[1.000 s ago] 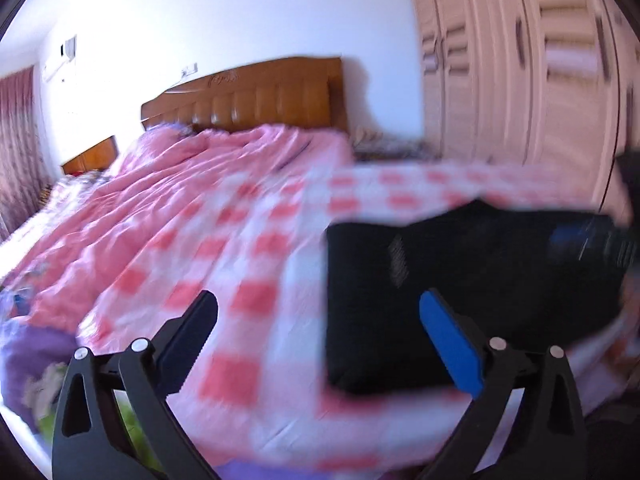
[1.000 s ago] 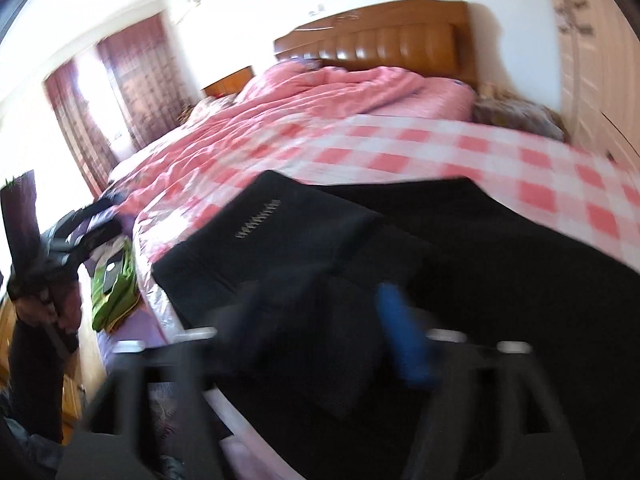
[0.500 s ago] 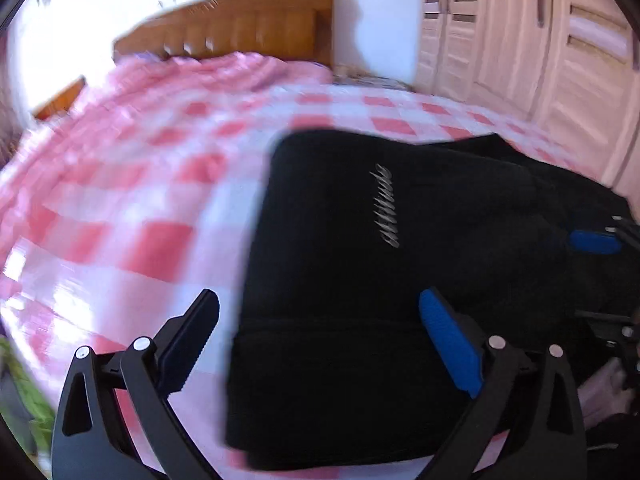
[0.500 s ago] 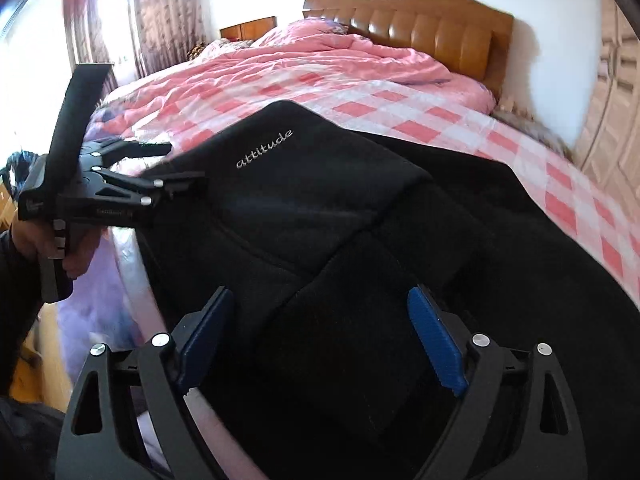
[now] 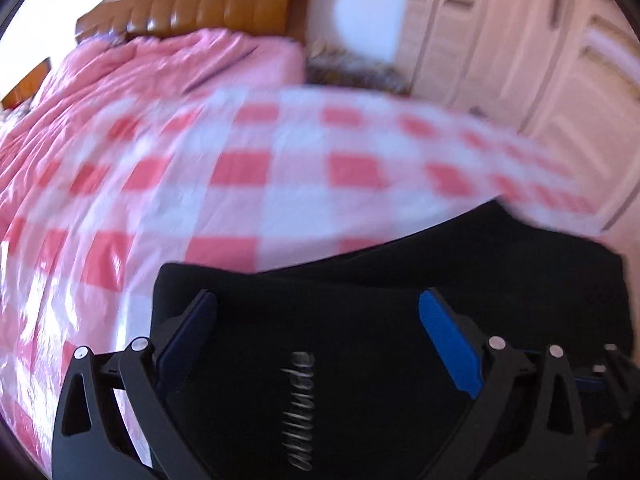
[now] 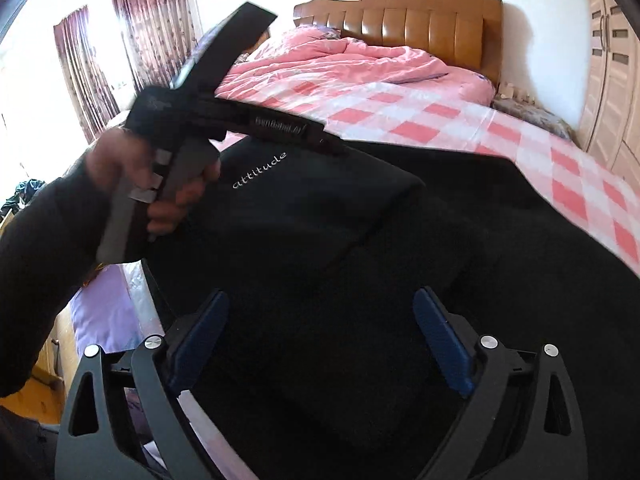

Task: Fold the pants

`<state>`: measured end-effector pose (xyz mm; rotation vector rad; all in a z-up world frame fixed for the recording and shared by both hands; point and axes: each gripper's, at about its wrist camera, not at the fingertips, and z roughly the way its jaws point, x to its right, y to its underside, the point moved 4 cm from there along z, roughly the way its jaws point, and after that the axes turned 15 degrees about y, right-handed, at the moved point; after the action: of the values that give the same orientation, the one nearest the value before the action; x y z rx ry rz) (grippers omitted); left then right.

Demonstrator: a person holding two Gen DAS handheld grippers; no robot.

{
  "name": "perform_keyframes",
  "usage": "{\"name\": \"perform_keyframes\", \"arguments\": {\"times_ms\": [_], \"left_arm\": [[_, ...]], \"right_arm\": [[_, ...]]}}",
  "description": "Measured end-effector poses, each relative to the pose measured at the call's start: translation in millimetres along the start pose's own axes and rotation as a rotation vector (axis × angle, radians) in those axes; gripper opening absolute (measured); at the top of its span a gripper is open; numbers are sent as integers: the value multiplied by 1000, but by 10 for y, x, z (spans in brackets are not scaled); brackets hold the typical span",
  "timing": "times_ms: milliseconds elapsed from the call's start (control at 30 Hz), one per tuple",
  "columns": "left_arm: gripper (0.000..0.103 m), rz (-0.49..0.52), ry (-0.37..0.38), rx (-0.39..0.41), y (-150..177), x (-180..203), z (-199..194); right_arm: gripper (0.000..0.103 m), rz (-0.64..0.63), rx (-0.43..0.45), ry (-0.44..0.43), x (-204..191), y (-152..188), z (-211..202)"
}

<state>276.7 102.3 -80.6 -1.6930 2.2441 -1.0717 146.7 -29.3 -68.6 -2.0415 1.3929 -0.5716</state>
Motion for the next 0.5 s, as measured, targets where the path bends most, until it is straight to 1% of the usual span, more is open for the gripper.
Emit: {"name": "perform_keyframes", "arguments": {"times_ms": [67, 200, 333, 400, 433, 467, 500], "left_arm": [[101, 19, 11, 24, 59, -60, -1], [102, 49, -40, 22, 71, -31, 15], [102, 56, -55, 30, 48, -28, -17], [102, 58, -65, 43, 32, -30, -35], [102, 58, -81, 54, 27, -32, -57], [102, 55, -120, 68, 24, -30, -102], [101, 53, -202, 98, 27, 4, -205]], "right_arm": [[92, 13, 5, -25, 23, 8, 1], [94, 16, 16, -37, 27, 21, 6], [94, 37, 28, -63, 47, 34, -20], [94, 56, 17, -54, 79, 35, -63], [94, 68, 8, -42, 106, 46, -102], [94, 86, 12, -32, 164, 72, -201], [94, 98, 23, -32, 210, 97, -274]]}}
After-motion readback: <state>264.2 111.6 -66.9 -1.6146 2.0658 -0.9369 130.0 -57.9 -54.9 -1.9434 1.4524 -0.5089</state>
